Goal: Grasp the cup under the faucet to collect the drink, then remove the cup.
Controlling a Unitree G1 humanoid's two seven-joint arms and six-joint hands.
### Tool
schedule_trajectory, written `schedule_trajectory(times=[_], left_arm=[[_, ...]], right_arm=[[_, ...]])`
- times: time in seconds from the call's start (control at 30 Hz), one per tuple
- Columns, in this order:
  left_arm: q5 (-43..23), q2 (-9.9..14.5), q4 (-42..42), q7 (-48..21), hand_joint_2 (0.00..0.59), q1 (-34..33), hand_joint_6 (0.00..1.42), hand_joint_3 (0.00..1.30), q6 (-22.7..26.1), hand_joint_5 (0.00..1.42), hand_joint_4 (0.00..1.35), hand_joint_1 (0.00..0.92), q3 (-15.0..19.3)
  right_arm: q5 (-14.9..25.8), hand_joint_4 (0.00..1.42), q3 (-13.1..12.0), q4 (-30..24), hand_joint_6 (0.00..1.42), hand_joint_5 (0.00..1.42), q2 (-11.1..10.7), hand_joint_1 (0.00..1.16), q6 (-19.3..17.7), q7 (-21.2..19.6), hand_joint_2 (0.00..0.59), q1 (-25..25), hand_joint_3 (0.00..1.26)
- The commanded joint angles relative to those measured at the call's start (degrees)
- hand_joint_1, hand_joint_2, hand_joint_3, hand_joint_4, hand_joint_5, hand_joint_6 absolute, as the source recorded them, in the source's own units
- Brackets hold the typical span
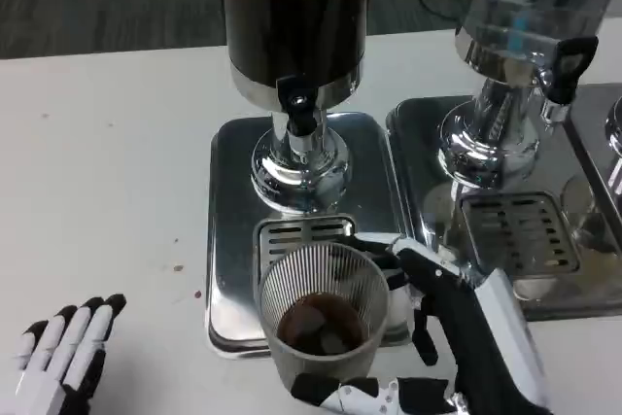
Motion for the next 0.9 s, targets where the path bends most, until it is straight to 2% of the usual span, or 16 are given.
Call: schedule_trajectory(times=[0.03, 0.2, 0.27, 0.53, 0.9], left_arm=[[0.30, -0.49, -0.64, 0.46, 0.012, 0.44, 0.00, 0.00, 0.89, 0.00, 0.00, 0.000, -0.04], [-0.03, -0.32, -0.30, 0.26, 0.012, 0.05, 0.00, 0.00, 0.79, 0.00, 0.00, 0.000, -0.10], [0.01, -0.27, -0.33, 0.19, 0.012, -0.09, 0.00, 0.00, 0.82, 0.00, 0.00, 0.000, -0.12], [-0.38, -0.04, -0.12, 0.04, 0.011, -0.52, 0.00, 0.00, 1.13, 0.00, 0.00, 0.000, 0.18], [-0.57, 0.47, 0.08, -0.30, 0.010, -1.19, 0.00, 0.00, 0.83, 0.00, 0.00, 0.000, -0.08]], right_arm=[[1.21, 0.69, -0.03, -1.72, 1.42, 1.00, 0.58, 0.95, -1.96, -0.38, 0.082, -0.44, 0.57], [0.68, 0.70, -0.20, -1.73, 1.42, 1.00, 0.82, 0.95, -2.13, -0.97, 0.082, -0.48, 0.57], [-0.85, 0.70, -0.80, -2.38, 1.42, 1.00, 1.45, 0.95, -2.17, -2.90, 0.082, 0.35, 0.57], [0.38, 0.70, 0.16, -0.59, 1.42, 1.00, 1.78, 0.95, -2.32, -2.01, 0.082, -0.55, 0.58], [0.02, 0.70, 0.02, -0.29, 1.42, 1.00, 2.32, 0.95, -2.14, -2.60, 0.084, -0.34, 0.58]])
